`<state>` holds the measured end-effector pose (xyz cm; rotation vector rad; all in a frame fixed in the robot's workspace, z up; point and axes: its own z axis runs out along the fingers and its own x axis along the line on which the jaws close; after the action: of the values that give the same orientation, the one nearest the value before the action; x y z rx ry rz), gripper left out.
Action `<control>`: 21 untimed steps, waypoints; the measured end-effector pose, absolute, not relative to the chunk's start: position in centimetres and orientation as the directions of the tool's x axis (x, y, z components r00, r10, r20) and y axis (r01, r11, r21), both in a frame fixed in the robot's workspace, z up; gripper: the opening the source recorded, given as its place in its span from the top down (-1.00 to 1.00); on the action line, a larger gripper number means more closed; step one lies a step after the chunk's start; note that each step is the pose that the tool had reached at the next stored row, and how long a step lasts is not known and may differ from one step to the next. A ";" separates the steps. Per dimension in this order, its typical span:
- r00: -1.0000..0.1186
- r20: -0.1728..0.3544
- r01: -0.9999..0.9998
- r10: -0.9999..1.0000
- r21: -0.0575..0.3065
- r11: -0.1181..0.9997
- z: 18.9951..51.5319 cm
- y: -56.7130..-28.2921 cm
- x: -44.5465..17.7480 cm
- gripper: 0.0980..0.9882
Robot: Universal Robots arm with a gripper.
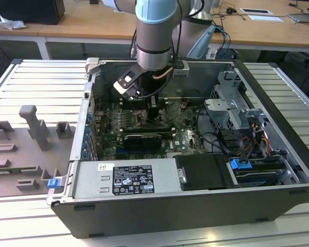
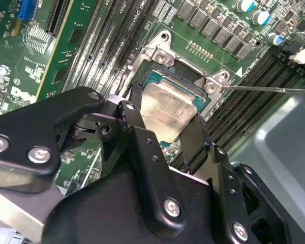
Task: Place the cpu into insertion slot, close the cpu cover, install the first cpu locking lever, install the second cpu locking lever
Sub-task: 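Place the cpu into insertion slot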
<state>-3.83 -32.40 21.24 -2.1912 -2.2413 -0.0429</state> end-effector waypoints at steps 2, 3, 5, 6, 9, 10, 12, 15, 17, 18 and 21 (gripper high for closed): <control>-0.022 0.023 1.000 0.999 0.015 0.021 21.1 -32.3 -3.8 0.00; -0.019 0.023 1.000 1.000 0.015 0.019 21.1 -32.3 -3.8 0.00; -0.012 0.018 1.000 1.000 0.014 0.012 20.8 -32.1 -3.8 0.00; -0.012 0.017 1.000 1.000 0.014 0.012 20.7 -32.1 -3.8 0.00; -0.012 0.015 1.000 1.000 0.013 0.012 20.5 -32.0 -3.8 0.00; -0.012 0.013 1.000 1.000 0.013 0.012 20.3 -31.9 -3.7 0.00; -0.012 0.012 1.000 1.000 0.013 0.012 20.2 -31.8 -3.7 0.00; -0.012 0.010 1.000 1.000 0.012 0.012 20.0 -31.8 -3.6 0.00; -0.012 0.010 1.000 1.000 0.012 0.012 20.0 -31.8 -3.6 0.00; -0.012 0.010 1.000 1.000 0.012 0.012 20.0 -31.8 -3.6 0.00; -0.012 0.010 1.000 1.000 0.012 0.012 20.0 -31.8 -3.6 -0.16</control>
<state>-3.62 -31.79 19.99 -2.2092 -2.2356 -0.0247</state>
